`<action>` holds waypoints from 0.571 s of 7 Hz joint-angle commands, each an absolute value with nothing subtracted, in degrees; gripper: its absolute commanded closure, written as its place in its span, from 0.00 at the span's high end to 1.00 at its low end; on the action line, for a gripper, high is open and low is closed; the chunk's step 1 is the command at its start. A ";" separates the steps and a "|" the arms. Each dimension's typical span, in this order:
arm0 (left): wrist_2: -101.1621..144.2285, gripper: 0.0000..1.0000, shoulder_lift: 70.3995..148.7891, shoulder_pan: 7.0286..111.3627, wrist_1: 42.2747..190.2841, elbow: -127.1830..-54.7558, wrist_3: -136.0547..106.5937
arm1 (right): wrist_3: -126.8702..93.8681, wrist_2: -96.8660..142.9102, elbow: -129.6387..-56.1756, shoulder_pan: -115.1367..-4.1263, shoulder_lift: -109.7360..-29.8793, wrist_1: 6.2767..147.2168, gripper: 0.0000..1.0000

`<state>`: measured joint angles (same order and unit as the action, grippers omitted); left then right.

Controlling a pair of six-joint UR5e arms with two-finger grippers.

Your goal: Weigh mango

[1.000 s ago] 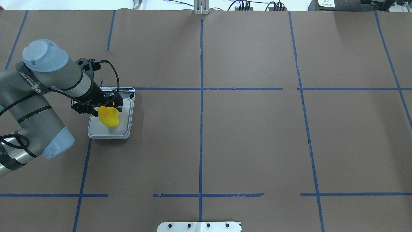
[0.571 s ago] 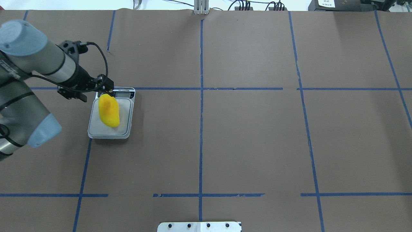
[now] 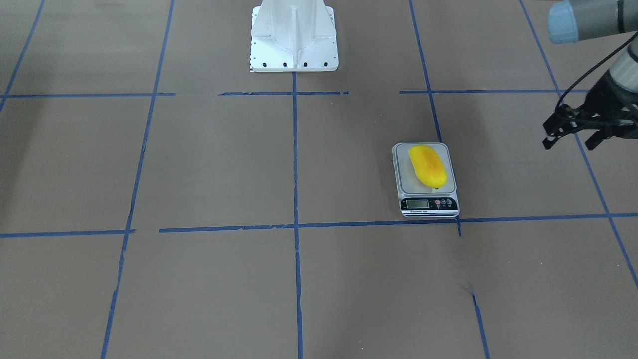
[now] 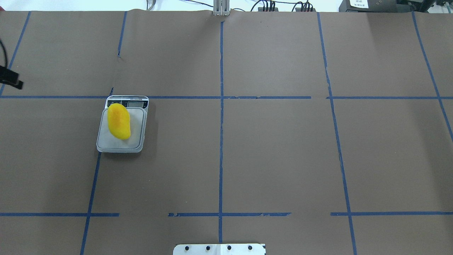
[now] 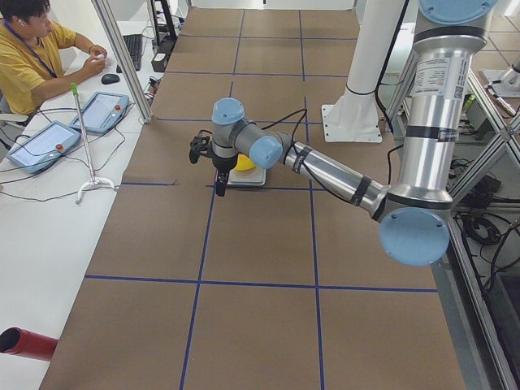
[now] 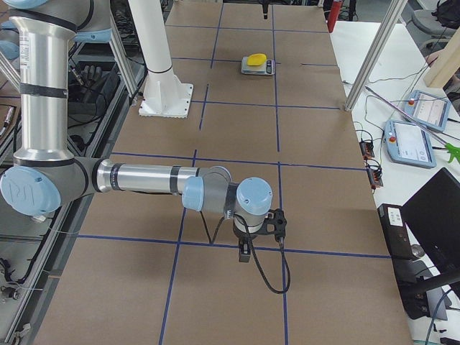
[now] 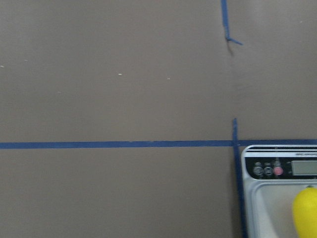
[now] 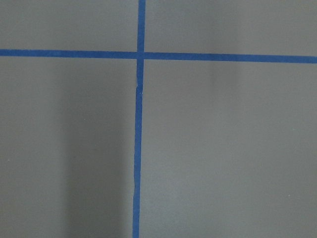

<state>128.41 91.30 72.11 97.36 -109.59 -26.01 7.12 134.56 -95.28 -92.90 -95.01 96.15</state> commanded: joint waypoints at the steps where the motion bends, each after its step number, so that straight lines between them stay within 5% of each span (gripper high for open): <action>1: 134.98 1.00 85.53 86.52 97.12 -102.70 -1.23 | 7.12 134.56 -95.27 -92.90 -95.01 96.15 1.00; 4: 135.17 1.00 85.87 87.10 89.74 -103.80 -0.09 | 7.12 134.56 -95.27 -92.90 -95.01 96.15 1.00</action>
<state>134.91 85.85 86.67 91.92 -103.42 -0.97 7.12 134.56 -95.27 -92.90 -95.01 96.15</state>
